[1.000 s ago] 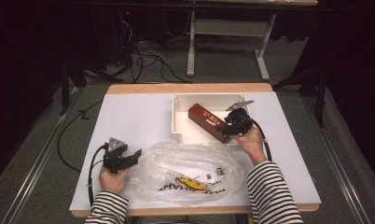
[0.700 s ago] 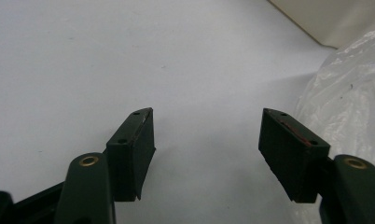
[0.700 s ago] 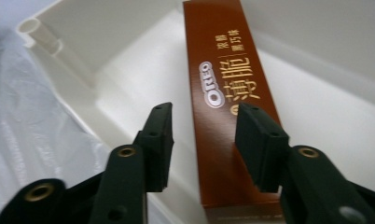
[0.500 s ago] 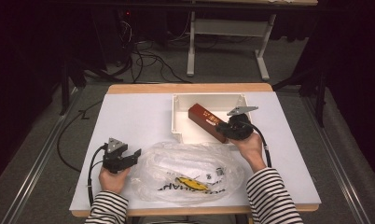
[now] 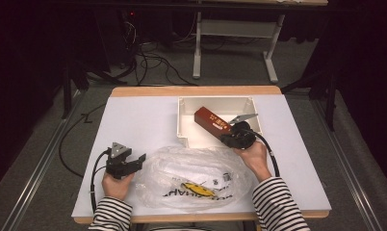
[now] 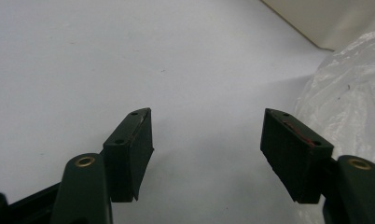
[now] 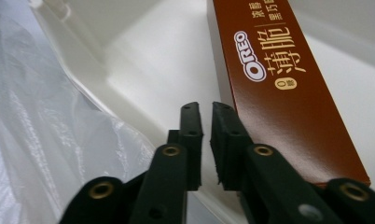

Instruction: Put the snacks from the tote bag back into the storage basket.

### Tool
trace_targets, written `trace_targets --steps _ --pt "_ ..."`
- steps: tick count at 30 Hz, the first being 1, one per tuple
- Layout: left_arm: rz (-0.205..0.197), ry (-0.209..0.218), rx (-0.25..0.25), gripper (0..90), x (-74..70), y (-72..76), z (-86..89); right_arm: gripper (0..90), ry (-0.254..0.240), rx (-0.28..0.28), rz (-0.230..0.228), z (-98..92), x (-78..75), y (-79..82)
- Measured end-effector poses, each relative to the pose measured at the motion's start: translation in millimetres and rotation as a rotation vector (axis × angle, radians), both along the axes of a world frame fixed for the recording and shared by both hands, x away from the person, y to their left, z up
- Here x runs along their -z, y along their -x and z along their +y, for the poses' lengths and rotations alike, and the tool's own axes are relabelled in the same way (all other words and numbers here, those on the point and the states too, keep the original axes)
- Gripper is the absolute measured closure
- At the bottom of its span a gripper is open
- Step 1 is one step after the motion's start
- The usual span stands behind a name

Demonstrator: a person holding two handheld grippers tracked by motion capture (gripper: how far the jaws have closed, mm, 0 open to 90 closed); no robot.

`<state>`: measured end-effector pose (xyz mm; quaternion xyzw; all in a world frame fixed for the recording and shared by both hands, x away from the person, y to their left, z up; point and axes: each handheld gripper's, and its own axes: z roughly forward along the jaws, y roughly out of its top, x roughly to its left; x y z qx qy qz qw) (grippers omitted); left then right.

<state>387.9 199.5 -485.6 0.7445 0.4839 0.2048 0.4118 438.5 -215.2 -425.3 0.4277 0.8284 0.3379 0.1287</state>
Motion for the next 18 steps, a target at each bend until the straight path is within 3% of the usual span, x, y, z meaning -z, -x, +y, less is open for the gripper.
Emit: trace_targets --steps 2,7,18 --pt "0.0 0.001 0.0 34.4 0.0 0.0 0.1 90.0 0.02 0.0 0.005 1.2 1.7 -0.5" --pt "-0.005 0.003 -0.002 33.9 -0.2 0.4 0.7 90.0 0.066 -0.003 0.023 5.6 5.5 -1.3" --pt "-0.003 0.004 -0.004 33.6 -0.1 0.4 0.4 90.0 0.123 0.07 0.06 4.9 10.5 -8.1"
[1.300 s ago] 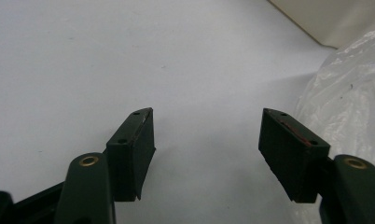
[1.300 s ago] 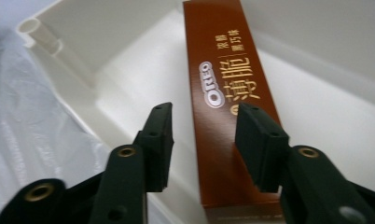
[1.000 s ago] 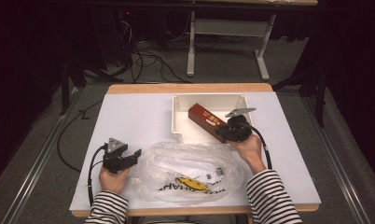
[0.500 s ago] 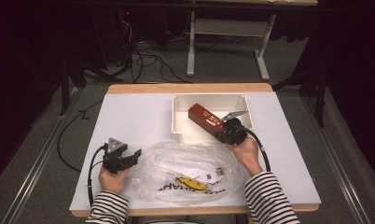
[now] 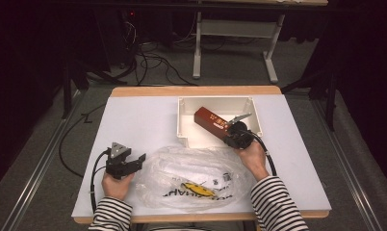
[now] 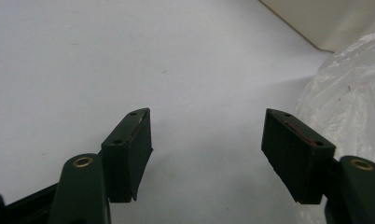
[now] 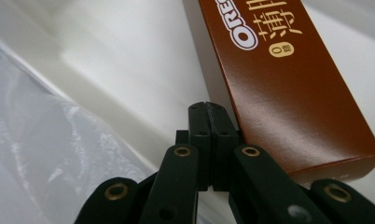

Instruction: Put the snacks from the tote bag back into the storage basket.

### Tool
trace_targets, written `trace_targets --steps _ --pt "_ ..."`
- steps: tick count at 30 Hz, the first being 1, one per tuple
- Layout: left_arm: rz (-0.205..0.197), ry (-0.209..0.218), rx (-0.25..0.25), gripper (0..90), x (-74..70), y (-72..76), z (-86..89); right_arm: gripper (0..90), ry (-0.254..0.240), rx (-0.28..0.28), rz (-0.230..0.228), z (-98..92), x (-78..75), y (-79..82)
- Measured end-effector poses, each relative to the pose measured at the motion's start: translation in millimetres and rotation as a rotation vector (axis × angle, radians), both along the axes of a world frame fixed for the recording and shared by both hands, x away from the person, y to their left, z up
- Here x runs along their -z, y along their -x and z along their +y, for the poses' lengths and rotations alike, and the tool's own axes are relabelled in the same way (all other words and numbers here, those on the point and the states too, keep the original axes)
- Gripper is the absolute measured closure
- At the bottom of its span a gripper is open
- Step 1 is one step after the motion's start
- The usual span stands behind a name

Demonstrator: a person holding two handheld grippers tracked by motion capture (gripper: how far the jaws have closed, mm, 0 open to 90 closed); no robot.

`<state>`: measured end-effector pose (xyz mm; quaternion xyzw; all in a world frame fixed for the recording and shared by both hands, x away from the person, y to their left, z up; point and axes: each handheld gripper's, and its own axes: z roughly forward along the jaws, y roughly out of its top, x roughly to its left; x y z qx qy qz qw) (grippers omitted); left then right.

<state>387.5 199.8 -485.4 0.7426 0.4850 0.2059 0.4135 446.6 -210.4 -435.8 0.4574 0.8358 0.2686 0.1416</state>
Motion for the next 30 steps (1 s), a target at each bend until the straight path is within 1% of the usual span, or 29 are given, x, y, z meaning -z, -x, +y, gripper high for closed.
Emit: trace_targets --steps 2,6,9,13,15,17,21,22,23,26,30 --pt "0.0 0.0 0.0 33.6 0.1 -0.1 0.1 90.0 0.002 0.02 0.006 -1.0 0.6 -1.8" --pt "0.001 0.0 0.0 33.6 0.0 -0.1 0.0 90.0 -0.017 0.06 -0.001 -3.4 0.0 -6.5" --pt "0.001 -0.001 0.0 33.6 0.0 -0.1 0.0 90.0 -0.001 0.082 -0.012 -3.2 -0.7 -10.2" --pt "0.002 -0.001 -0.001 33.5 0.0 -0.2 0.1 90.0 0.011 0.131 -0.006 -3.7 0.9 -16.5" --pt "0.001 -0.001 -0.002 33.5 0.1 -0.2 -0.1 90.0 0.003 0.149 -0.001 -4.1 2.1 -19.0" --pt "0.001 0.0 -0.002 33.5 0.1 -0.2 -0.1 90.0 0.005 0.164 -0.002 -4.1 3.0 -21.2" --pt "0.001 -0.001 -0.002 33.4 0.0 -0.2 -0.1 90.0 -0.005 0.227 -0.006 -5.8 3.7 -26.6" --pt "0.001 -0.001 -0.002 33.4 0.1 -0.1 -0.1 90.0 -0.008 0.233 -0.009 -6.4 4.2 -27.8" --pt "0.001 -0.002 -0.001 33.3 0.0 -0.1 0.0 90.0 -0.009 0.245 0.002 -7.0 4.0 -29.6" --pt "0.001 0.0 -0.001 33.2 0.0 -0.2 0.1 90.0 -0.014 0.267 0.0 -6.4 3.1 -34.6" --pt "0.001 0.001 0.002 33.0 0.0 -0.3 0.4 90.0 0.002 0.294 0.0 -3.2 3.4 -40.8"
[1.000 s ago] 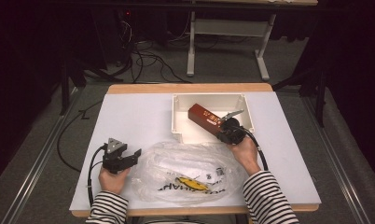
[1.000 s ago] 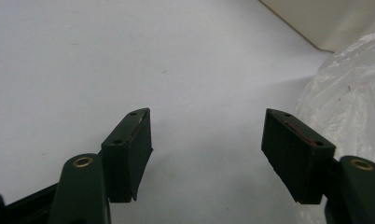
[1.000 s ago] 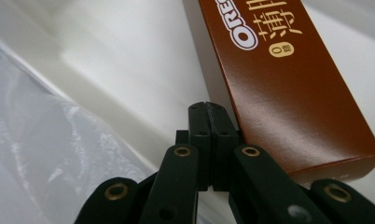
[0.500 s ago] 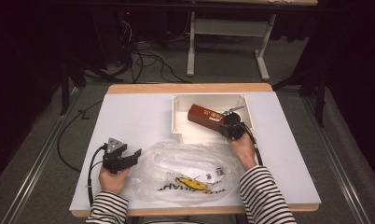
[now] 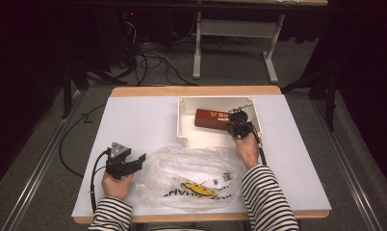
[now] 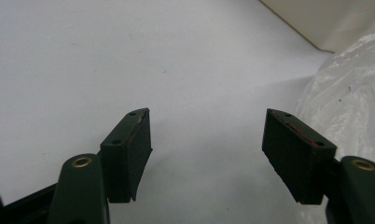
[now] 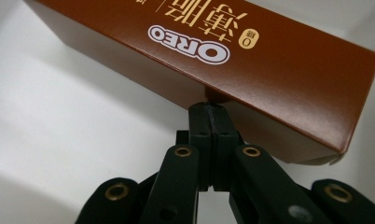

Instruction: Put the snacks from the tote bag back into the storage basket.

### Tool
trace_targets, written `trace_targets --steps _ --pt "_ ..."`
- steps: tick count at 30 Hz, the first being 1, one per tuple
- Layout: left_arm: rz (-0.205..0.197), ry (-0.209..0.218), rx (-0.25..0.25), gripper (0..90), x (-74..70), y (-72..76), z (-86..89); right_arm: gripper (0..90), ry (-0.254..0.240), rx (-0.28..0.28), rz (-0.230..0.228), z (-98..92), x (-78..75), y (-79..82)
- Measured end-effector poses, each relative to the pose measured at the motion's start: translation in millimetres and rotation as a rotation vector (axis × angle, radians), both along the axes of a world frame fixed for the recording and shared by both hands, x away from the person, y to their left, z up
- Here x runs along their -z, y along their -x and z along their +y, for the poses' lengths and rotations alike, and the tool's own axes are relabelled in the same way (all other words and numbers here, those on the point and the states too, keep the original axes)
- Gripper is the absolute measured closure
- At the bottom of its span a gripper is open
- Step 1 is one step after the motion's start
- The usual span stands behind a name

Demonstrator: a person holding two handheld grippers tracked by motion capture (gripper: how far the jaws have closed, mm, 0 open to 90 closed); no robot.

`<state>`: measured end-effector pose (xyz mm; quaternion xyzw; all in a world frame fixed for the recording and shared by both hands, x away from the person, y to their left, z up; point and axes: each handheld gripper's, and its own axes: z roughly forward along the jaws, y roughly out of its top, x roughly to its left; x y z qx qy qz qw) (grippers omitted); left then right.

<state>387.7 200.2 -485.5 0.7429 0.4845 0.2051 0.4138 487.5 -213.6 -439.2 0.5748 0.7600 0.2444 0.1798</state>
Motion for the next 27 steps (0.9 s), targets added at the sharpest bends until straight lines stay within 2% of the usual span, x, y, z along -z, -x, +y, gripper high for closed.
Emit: trace_targets --steps 5,8,12,21,27 --pt "0.0 0.002 0.0 33.2 0.1 -0.2 0.1 90.0 -0.029 0.03 0.003 -3.0 4.9 -5.3" --pt "0.0 0.0 0.001 33.6 0.0 0.0 0.0 90.0 -0.03 0.018 -0.008 -2.8 3.9 -4.0" --pt "-0.001 0.0 0.001 33.6 0.0 0.1 -0.1 89.2 -0.044 -0.016 -0.029 -4.2 -0.9 2.1" --pt "-0.002 -0.001 0.0 33.6 0.0 0.2 -0.2 86.5 -0.069 -0.112 -0.108 -5.7 -18.8 20.7" --pt "-0.002 -0.002 0.003 33.6 -0.1 0.4 -0.4 82.3 -0.083 -0.162 -0.129 -6.8 -26.0 29.5"
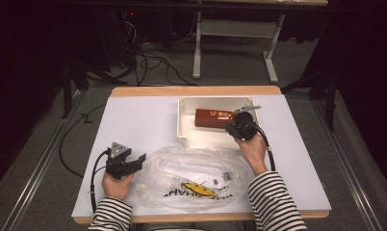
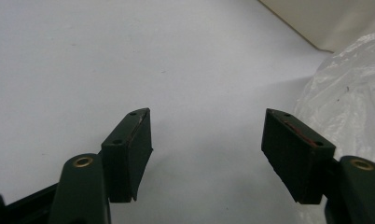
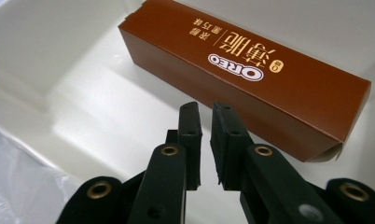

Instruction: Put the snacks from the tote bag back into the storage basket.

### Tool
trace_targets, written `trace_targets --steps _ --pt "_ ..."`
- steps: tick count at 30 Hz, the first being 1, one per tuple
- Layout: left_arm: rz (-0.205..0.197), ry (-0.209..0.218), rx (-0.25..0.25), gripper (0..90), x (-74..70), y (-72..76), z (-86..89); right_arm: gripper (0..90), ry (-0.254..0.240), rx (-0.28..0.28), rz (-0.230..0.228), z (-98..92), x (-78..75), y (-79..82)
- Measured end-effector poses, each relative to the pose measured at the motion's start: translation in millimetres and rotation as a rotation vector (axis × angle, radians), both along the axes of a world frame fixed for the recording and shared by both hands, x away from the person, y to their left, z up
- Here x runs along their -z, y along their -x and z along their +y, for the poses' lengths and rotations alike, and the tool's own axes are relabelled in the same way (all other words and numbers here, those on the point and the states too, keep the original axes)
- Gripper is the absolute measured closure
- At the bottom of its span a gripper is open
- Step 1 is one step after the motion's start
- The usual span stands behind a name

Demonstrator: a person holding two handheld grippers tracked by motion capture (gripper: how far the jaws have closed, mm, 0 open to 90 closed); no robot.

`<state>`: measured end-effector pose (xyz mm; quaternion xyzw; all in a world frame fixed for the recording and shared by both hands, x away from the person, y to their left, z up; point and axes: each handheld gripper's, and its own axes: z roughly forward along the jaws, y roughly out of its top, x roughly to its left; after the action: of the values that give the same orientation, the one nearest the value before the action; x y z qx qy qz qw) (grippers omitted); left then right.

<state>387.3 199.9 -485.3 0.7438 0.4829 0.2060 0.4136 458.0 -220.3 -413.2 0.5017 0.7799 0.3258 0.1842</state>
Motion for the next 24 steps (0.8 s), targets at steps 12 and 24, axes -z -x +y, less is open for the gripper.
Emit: trace_targets --steps 12,24 --pt "0.001 0.0 -0.002 33.5 0.0 0.0 -0.1 77.1 -0.059 -0.028 -0.034 -14.6 -4.9 16.7" --pt "0.0 0.0 0.0 33.5 0.0 0.2 -0.3 75.2 -0.068 -0.044 -0.041 -23.6 -1.7 26.9"
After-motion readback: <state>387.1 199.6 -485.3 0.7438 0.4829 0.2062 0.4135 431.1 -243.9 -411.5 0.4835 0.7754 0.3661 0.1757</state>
